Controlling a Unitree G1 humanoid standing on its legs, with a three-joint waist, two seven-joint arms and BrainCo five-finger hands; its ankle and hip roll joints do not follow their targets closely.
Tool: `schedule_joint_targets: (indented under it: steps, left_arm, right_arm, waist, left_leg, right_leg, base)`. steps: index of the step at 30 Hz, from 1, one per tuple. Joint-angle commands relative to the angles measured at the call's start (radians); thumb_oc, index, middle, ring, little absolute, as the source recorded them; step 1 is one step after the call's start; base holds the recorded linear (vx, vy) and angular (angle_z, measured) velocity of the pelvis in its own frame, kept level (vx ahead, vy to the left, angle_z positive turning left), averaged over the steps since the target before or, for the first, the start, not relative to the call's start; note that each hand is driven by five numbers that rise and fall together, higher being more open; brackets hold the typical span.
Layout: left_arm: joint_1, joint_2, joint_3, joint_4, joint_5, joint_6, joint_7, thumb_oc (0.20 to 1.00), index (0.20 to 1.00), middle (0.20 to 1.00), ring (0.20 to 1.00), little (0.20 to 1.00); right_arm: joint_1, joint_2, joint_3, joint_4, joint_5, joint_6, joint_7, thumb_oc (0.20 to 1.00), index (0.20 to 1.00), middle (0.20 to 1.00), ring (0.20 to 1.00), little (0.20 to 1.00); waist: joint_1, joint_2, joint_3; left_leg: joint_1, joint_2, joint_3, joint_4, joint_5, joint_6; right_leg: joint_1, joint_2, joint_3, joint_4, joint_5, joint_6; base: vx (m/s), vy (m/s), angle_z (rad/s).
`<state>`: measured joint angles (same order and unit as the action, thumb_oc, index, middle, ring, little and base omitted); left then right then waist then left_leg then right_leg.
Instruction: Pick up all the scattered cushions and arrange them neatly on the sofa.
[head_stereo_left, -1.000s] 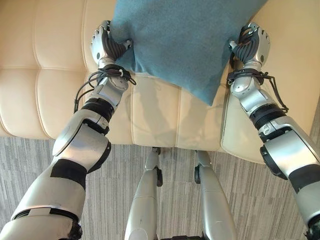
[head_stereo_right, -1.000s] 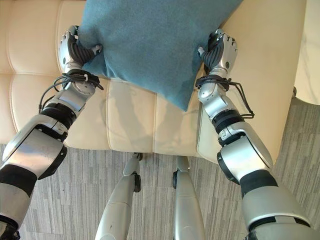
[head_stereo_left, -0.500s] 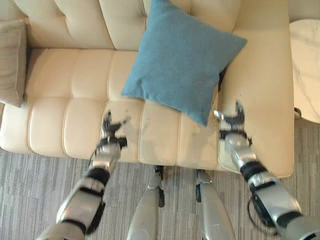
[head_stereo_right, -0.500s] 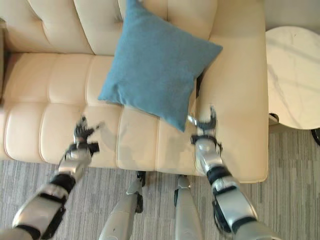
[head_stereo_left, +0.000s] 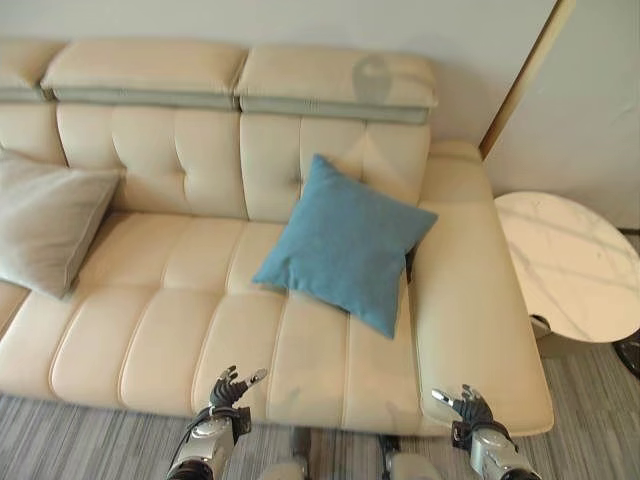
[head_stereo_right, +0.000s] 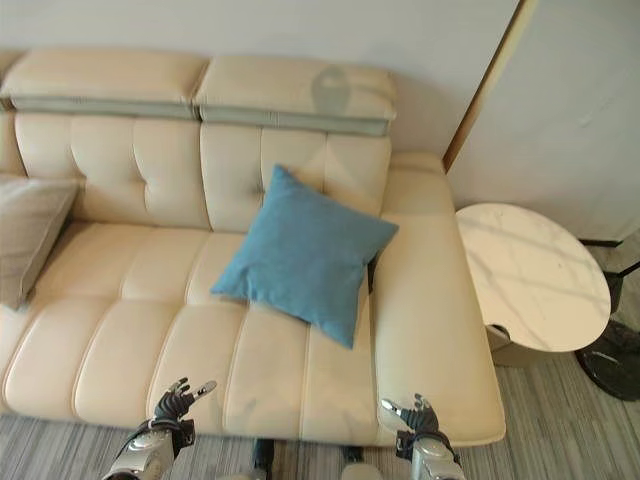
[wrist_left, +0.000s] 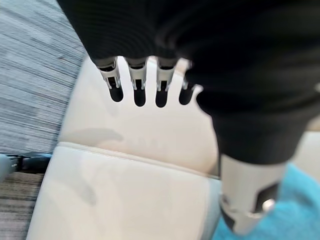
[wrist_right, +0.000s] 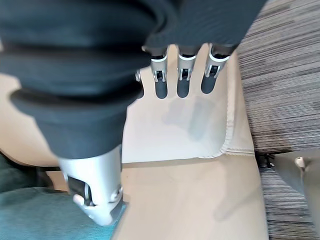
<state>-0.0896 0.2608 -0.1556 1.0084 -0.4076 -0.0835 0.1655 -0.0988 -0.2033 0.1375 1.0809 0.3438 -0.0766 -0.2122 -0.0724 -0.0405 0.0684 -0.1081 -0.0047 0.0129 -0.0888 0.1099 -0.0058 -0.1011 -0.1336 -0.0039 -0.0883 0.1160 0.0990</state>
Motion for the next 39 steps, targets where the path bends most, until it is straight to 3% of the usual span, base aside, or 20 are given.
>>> schedule_joint_targets:
  steps: [1, 7, 8, 10, 12, 13, 15, 19, 21, 24, 25, 27, 29, 32, 34, 35, 36, 39]
  left_arm:
    - [-0.045, -0.031, 0.003, 0.044, 0.066, 0.0, -0.015, 1.0, 1.0, 1.0, 1.0, 1.0]
    - [-0.037, -0.029, -0.035, 0.094, 0.149, 0.017, -0.038, 1.0, 1.0, 1.0, 1.0, 1.0]
    - [-0.041, -0.027, -0.038, 0.117, 0.17, 0.017, -0.044, 1.0, 1.0, 1.0, 1.0, 1.0]
    - [-0.045, -0.021, -0.038, 0.121, 0.176, 0.014, -0.044, 1.0, 1.0, 1.0, 1.0, 1.0]
    - [-0.049, -0.011, -0.033, 0.134, 0.192, 0.011, -0.044, 1.0, 1.0, 1.0, 1.0, 1.0]
    - [-0.045, -0.006, -0.017, 0.147, 0.187, 0.013, -0.053, 1.0, 1.0, 1.0, 1.0, 1.0]
    - [-0.029, -0.005, 0.005, 0.176, 0.189, 0.026, -0.065, 1.0, 1.0, 1.0, 1.0, 1.0]
    - [-0.007, -0.007, 0.019, 0.211, 0.208, 0.037, -0.065, 1.0, 1.0, 1.0, 1.0, 1.0]
    - [0.016, -0.014, 0.032, 0.24, 0.213, 0.046, -0.058, 1.0, 1.0, 1.0, 1.0, 1.0]
    - [0.014, -0.011, 0.052, 0.248, 0.2, 0.051, -0.045, 1.0, 1.0, 1.0, 1.0, 1.0]
    - [0.014, -0.011, 0.052, 0.248, 0.2, 0.051, -0.045, 1.0, 1.0, 1.0, 1.0, 1.0]
    - [0.004, -0.017, 0.054, 0.239, 0.192, 0.05, -0.031, 1.0, 1.0, 1.0, 1.0, 1.0]
    - [0.001, -0.024, 0.059, 0.229, 0.175, 0.051, -0.026, 1.0, 1.0, 1.0, 1.0, 1.0]
    - [-0.001, -0.034, 0.061, 0.214, 0.144, 0.037, -0.021, 1.0, 1.0, 1.0, 1.0, 1.0]
    - [0.01, -0.038, 0.068, 0.214, 0.141, 0.04, -0.022, 1.0, 1.0, 1.0, 1.0, 1.0]
    - [0.01, -0.038, 0.068, 0.214, 0.141, 0.04, -0.022, 1.0, 1.0, 1.0, 1.0, 1.0]
    - [0.021, -0.039, 0.071, 0.205, 0.137, 0.039, -0.026, 1.0, 1.0, 1.0, 1.0, 1.0]
    - [0.026, -0.039, 0.066, 0.191, 0.136, 0.04, -0.029, 1.0, 1.0, 1.0, 1.0, 1.0]
  right_arm:
    - [-0.036, -0.026, -0.043, 0.0, -0.053, -0.002, 0.008, 1.0, 1.0, 1.0, 1.0, 1.0]
    - [-0.02, -0.009, -0.046, 0.049, -0.033, 0.015, 0.044, 1.0, 1.0, 1.0, 1.0, 1.0]
    - [-0.026, -0.003, -0.04, 0.065, -0.049, 0.017, 0.045, 1.0, 1.0, 1.0, 1.0, 1.0]
    - [-0.032, -0.002, -0.038, 0.061, -0.052, 0.016, 0.043, 1.0, 1.0, 1.0, 1.0, 1.0]
    - [-0.035, 0.001, -0.038, 0.068, -0.051, 0.011, 0.047, 1.0, 1.0, 1.0, 1.0, 1.0]
    - [-0.027, 0.005, -0.039, 0.076, -0.047, 0.007, 0.054, 1.0, 1.0, 1.0, 1.0, 1.0]
    - [-0.008, 0.003, -0.042, 0.095, -0.05, 0.012, 0.063, 1.0, 1.0, 1.0, 1.0, 1.0]
    - [0.002, 0.005, -0.052, 0.092, -0.045, 0.01, 0.062, 1.0, 1.0, 1.0, 1.0, 1.0]
    - [0.007, 0.007, -0.054, 0.088, -0.043, 0.013, 0.059, 1.0, 1.0, 1.0, 1.0, 1.0]
    - [-0.003, -0.005, -0.02, 0.07, -0.045, 0.014, 0.054, 1.0, 1.0, 1.0, 1.0, 1.0]
    - [-0.003, -0.005, -0.02, 0.07, -0.045, 0.014, 0.054, 1.0, 1.0, 1.0, 1.0, 1.0]
    - [0.001, -0.014, -0.021, 0.061, -0.027, 0.005, 0.047, 1.0, 1.0, 1.0, 1.0, 1.0]
    - [0.001, -0.017, -0.021, 0.069, -0.014, 0.008, 0.045, 1.0, 1.0, 1.0, 1.0, 1.0]
    - [-0.008, -0.027, -0.014, 0.079, 0.001, 0.014, 0.055, 1.0, 1.0, 1.0, 1.0, 1.0]
    - [-0.009, -0.027, -0.01, 0.079, -0.004, 0.021, 0.065, 1.0, 1.0, 1.0, 1.0, 1.0]
    - [-0.009, -0.027, -0.01, 0.079, -0.004, 0.021, 0.065, 1.0, 1.0, 1.0, 1.0, 1.0]
    - [-0.008, -0.03, -0.005, 0.081, -0.011, 0.026, 0.077, 1.0, 1.0, 1.0, 1.0, 1.0]
    - [-0.005, -0.034, 0.004, 0.084, -0.031, 0.03, 0.08, 1.0, 1.0, 1.0, 1.0, 1.0]
  waist:
    - [0.01, 0.021, 0.014]
    - [0.005, 0.013, 0.016]
    - [0.007, 0.011, 0.027]
    - [0.013, 0.011, 0.043]
    - [0.013, 0.02, 0.064]
    - [0.012, 0.027, 0.076]
    - [0.019, 0.028, 0.071]
    - [0.029, 0.02, 0.045]
    - [0.048, 0.008, 0.026]
    - [0.056, 0.008, 0.038]
    - [0.055, 0.008, 0.038]
    - [0.049, 0.025, 0.068]
    - [0.048, 0.031, 0.078]
    - [0.063, 0.025, 0.1]
    - [0.061, 0.014, 0.09]
    - [0.061, 0.014, 0.088]
    - [0.063, 0.01, 0.075]
    - [0.06, 0.016, 0.049]
  left_leg:
    - [0.07, -0.027, 0.017, 0.002, -0.116, 0.021]
    - [0.102, -0.04, 0.035, 0.002, -0.134, 0.037]
    - [0.095, -0.039, 0.061, 0.002, -0.136, 0.041]
    - [0.089, -0.032, 0.08, 0.002, -0.13, 0.04]
    - [0.082, -0.019, 0.095, 0.002, -0.12, 0.04]
    - [0.082, -0.008, 0.104, 0.002, -0.114, 0.037]
    - [0.082, -0.002, 0.117, 0.002, -0.114, 0.035]
    - [0.078, -0.001, 0.137, 0.002, -0.117, 0.031]
    - [0.064, -0.004, 0.167, 0.002, -0.104, 0.028]
    - [0.023, 0.031, 0.186, 0.002, -0.015, -0.019]
    - [0.023, 0.032, 0.185, 0.002, -0.015, -0.019]
    - [-0.001, 0.056, 0.182, 0.002, 0.047, -0.063]
    - [-0.008, 0.061, 0.179, 0.002, 0.057, -0.075]
    - [0.012, 0.039, 0.098, 0.022, 0.038, -0.064]
    - [0.028, 0.037, 0.124, 0.106, -0.03, -0.047]
    - [0.025, 0.037, 0.123, 0.107, -0.03, -0.047]
    - [0.055, 0.033, 0.134, 0.167, -0.098, -0.03]
    - [0.126, 0.027, 0.136, 0.159, -0.147, -0.021]
  right_leg:
    - [0.067, 0.012, -0.06, 0.001, -0.059, 0.033]
    - [0.084, -0.004, -0.06, 0.017, -0.038, 0.052]
    - [0.063, -0.012, -0.073, 0.027, -0.003, 0.064]
    - [0.043, -0.013, -0.104, 0.053, -0.003, 0.066]
    - [0.024, -0.005, -0.148, 0.127, -0.048, 0.054]
    - [0.031, 0.01, -0.176, 0.202, -0.117, 0.033]
    - [0.065, 0.017, -0.201, 0.293, -0.197, 0.011]
    - [0.128, 0.036, -0.188, 0.286, -0.225, 0.009]
    - [0.204, 0.052, -0.186, 0.218, -0.237, 0.012]
    - [0.243, 0.117, -0.173, 0.049, -0.246, -0.036]
    - [0.244, 0.118, -0.174, 0.047, -0.245, -0.036]
    - [0.253, 0.147, -0.192, 0.009, -0.235, -0.056]
    - [0.251, 0.149, -0.208, 0.007, -0.227, -0.064]
    - [0.232, 0.132, -0.21, 0.019, -0.213, -0.07]
    - [0.217, 0.113, -0.213, 0.018, -0.196, -0.064]
    - [0.216, 0.113, -0.214, 0.018, -0.196, -0.065]
    - [0.208, 0.102, -0.214, 0.01, -0.191, -0.061]
    - [0.202, 0.102, -0.214, 0.003, -0.189, -0.057]
  base:
    - [-0.01, 0.175, -0.05]
    - [-0.04, 0.123, -0.01]
    - [-0.1, 0.119, -0.1]
    - [-0.14, 0.066, -0.38]
    - [-0.16, 0.044, -0.58]
    - [-0.14, 0.024, -0.54]
    - [-0.11, -0.035, -0.41]
    - [-0.06, -0.081, -0.33]
    - [-0.21, -0.238, -0.34]
    - [-0.4, -0.394, -0.47]
    - [-0.44, -0.4, -0.16]
    - [-0.41, -0.315, 0.13]
    - [-0.31, -0.207, 0.07]
    - [-0.31, -0.179, 0.17]
    - [-0.16, -0.096, -0.12]
    - [-0.13, -0.069, -0.08]
    - [-0.09, -0.042, 0.02]
    - [-0.04, -0.006, 0.07]
